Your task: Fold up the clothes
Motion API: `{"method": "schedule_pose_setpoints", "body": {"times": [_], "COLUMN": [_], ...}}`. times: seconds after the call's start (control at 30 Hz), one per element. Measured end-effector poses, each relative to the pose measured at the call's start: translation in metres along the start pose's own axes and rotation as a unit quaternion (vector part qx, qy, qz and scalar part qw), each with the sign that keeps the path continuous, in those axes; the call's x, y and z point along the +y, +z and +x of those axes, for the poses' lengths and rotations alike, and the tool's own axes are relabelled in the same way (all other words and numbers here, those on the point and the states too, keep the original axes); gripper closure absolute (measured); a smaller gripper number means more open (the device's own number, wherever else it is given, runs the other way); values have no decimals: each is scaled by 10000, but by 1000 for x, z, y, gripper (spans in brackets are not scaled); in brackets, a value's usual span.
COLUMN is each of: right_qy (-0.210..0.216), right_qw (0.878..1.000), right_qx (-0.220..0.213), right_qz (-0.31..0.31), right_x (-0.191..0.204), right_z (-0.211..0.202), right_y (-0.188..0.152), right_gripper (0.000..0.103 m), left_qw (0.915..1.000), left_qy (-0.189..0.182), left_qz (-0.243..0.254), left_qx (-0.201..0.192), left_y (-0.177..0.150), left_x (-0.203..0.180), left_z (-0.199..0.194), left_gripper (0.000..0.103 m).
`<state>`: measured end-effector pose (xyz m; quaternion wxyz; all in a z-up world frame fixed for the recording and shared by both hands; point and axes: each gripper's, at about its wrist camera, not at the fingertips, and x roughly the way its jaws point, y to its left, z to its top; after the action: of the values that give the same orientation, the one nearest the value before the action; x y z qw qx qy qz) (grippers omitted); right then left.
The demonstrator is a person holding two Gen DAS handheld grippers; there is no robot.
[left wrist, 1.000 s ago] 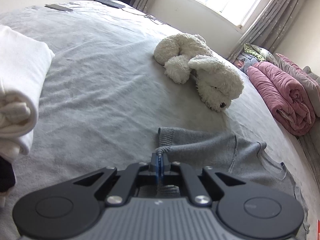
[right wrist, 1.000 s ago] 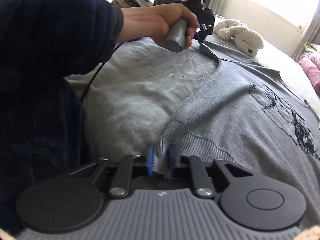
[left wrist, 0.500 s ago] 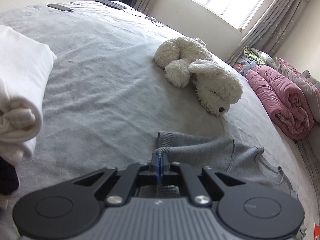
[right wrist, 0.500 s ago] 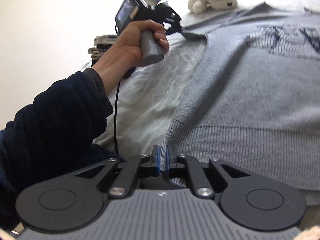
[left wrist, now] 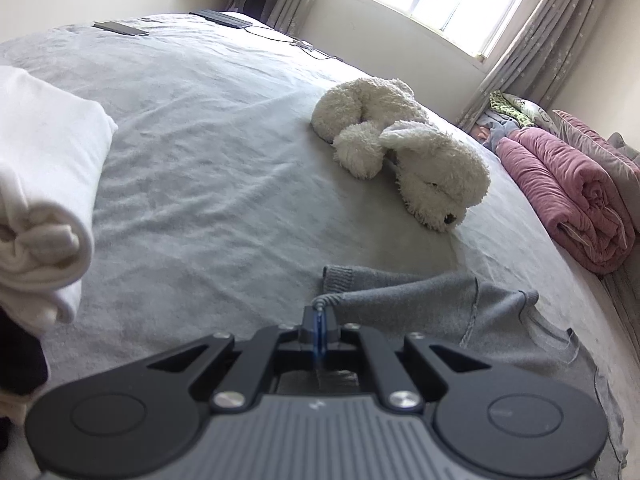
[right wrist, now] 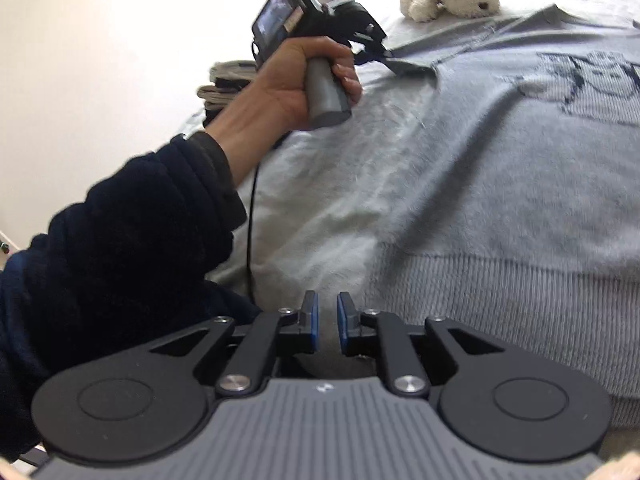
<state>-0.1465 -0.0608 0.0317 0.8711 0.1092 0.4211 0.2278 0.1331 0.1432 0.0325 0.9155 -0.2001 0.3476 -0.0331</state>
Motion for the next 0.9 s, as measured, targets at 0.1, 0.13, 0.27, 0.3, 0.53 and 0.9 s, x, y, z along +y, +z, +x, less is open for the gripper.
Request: {"method": "schedule_pose_setpoints", "body": {"times": [0.1,0.13,0.27,0.3,0.53,0.9], "right_qy": [-353,-470,-939,-1056,-1419,-1684], "right_qw": [9992,9986,9943,9928,9879,9843], "right_qx": [-112,-149,-298,-335,-300,-48], "right_qz": [-149,-199,-396,-446,-543,-530], "right_x": [-14,-19,-39,-43,-60,-76], "right_z": [-2,-3,-7,-7,-31,-80], "right_y": [8,11,22,24,15,-17], "right_gripper": [68,63,63,63,65,61], "left_qw": [10000,10000,9999,9999,9995,9975], "left_qy": [36,34,16,31,142,150], "left_qz": [84,80,97,133,267,655], "left_qx": [35,44,53,55,51,199], "left_y": [-2,-2,-2,-3,-7,-12], "left_x": [-2,-1,0,-1,-4,-16], "left_z": [1,2,2,2,5,4], "left_gripper": [102,102,101,101,101,97]}}
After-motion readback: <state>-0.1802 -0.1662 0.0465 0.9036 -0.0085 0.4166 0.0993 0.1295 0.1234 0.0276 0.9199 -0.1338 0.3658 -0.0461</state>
